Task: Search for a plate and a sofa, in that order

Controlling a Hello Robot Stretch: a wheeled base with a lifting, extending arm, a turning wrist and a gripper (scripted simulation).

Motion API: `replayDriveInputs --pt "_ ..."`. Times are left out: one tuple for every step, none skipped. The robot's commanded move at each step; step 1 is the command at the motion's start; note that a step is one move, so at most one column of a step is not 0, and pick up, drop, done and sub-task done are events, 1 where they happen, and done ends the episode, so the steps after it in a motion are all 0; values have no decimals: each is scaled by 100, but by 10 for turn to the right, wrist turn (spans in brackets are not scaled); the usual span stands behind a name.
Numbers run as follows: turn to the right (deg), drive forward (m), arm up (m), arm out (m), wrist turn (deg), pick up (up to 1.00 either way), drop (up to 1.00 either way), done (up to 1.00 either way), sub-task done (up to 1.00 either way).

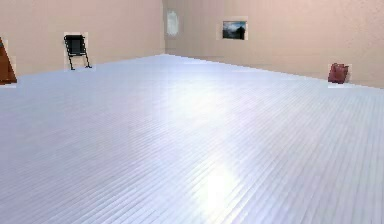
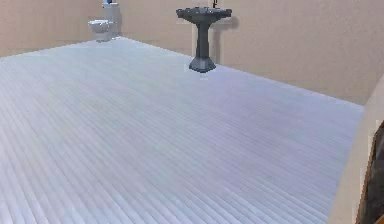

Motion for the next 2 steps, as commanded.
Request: replayDriveInputs --pt "-120 0 0 0 0 0 0 0 0" --pt "0 40 0 0 0 0 0 0 0"
